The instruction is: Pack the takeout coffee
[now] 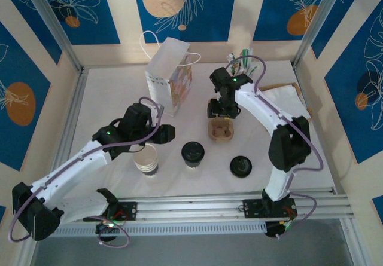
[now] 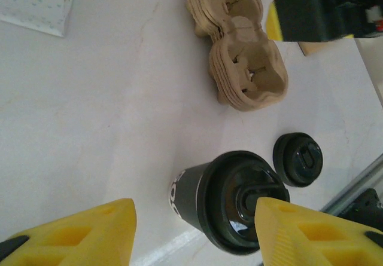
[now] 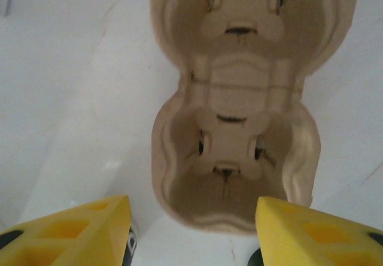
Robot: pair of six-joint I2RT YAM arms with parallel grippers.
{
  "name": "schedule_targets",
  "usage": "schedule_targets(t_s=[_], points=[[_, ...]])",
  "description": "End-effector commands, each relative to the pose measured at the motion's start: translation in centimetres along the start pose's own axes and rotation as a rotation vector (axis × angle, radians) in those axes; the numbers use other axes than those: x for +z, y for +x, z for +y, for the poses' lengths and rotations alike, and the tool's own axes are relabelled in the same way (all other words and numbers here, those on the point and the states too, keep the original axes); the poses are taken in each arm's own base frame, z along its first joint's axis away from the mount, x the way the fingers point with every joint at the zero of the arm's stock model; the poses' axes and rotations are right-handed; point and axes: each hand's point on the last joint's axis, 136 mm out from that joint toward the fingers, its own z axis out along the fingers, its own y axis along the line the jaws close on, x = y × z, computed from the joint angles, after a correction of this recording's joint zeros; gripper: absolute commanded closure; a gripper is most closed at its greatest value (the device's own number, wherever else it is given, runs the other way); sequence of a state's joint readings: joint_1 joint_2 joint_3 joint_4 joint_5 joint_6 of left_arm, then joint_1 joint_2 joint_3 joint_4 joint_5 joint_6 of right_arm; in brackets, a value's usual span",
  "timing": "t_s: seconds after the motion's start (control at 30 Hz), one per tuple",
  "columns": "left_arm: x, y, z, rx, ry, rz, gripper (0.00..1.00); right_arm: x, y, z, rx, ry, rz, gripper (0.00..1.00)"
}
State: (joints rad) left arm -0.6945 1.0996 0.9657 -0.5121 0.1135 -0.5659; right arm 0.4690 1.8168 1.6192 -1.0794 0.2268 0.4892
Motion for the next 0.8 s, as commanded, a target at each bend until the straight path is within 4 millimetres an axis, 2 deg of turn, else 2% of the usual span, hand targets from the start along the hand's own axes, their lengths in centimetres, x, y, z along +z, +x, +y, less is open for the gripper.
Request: schedule_targets(t_s=[0.0, 0.13, 0.27, 0.53, 0.77], points=[[0.8, -0.6, 0.2, 0.055, -0.016, -0.034, 0.45, 0.6, -1.7, -1.1, -0.002, 0.041, 0.008, 0.46], [2.0, -0.4, 0.1, 0.044, 0.005, -0.03, 0.46, 1.3, -3.1, -2.2, 0.022, 0.078, 0.023, 0.46], [3.2, 0.1, -0.2, 0.041, 0.031, -0.006, 0.47, 1.9, -3.6, -2.3, 0.031, 0.087, 0.037, 0.45], [3.6, 0.5, 0.2, 0.052, 0.019, -0.002, 0.47, 2.9, -3.3, -1.8, 0.019, 0.084, 0.072, 0.4], [4.3, 0.7, 0.1, 0.057, 0.03, 0.015, 0.47, 4.0, -2.5, -1.8, 0.011, 0.11, 0.114, 0.43]])
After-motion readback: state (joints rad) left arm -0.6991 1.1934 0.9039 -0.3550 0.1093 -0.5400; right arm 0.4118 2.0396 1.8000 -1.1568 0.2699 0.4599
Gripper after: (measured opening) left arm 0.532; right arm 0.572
